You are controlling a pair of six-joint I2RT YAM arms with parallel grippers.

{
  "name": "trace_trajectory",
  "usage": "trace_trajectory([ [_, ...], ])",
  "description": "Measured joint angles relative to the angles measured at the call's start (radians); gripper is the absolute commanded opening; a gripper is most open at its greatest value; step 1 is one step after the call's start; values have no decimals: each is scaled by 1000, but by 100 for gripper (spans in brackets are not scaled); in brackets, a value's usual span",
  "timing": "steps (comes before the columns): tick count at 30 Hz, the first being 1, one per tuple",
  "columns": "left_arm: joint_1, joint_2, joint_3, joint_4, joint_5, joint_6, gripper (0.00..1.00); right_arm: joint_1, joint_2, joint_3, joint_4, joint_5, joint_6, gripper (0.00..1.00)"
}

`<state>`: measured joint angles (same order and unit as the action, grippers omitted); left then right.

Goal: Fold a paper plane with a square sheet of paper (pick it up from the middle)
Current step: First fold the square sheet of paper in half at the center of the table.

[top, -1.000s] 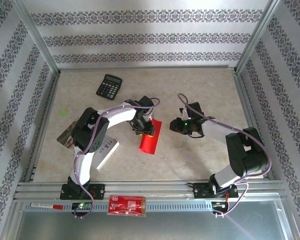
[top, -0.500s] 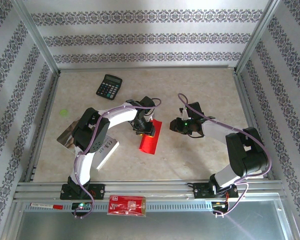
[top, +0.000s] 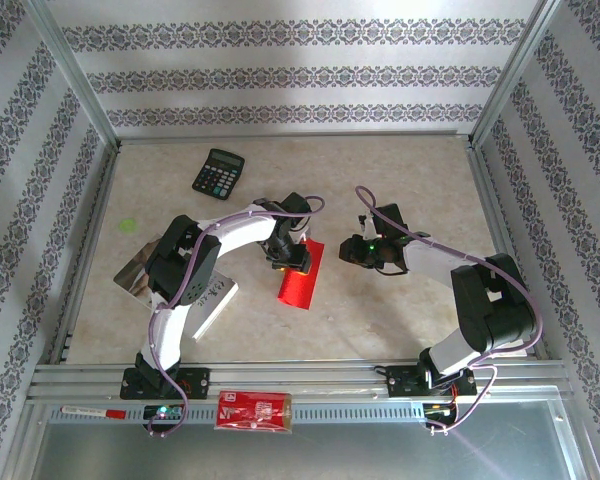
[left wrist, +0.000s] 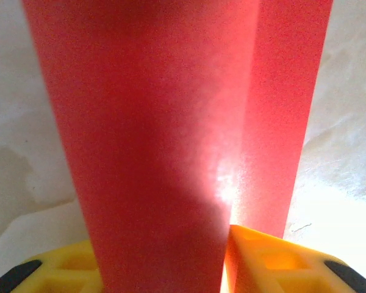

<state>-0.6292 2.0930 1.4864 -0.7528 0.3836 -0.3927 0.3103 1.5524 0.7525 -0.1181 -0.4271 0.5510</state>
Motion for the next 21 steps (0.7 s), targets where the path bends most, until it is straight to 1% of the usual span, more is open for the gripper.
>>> trace_trajectory([
  [21, -2, 1, -1, 2, 0, -12, 42, 0, 3, 0, 0, 0, 0, 28],
])
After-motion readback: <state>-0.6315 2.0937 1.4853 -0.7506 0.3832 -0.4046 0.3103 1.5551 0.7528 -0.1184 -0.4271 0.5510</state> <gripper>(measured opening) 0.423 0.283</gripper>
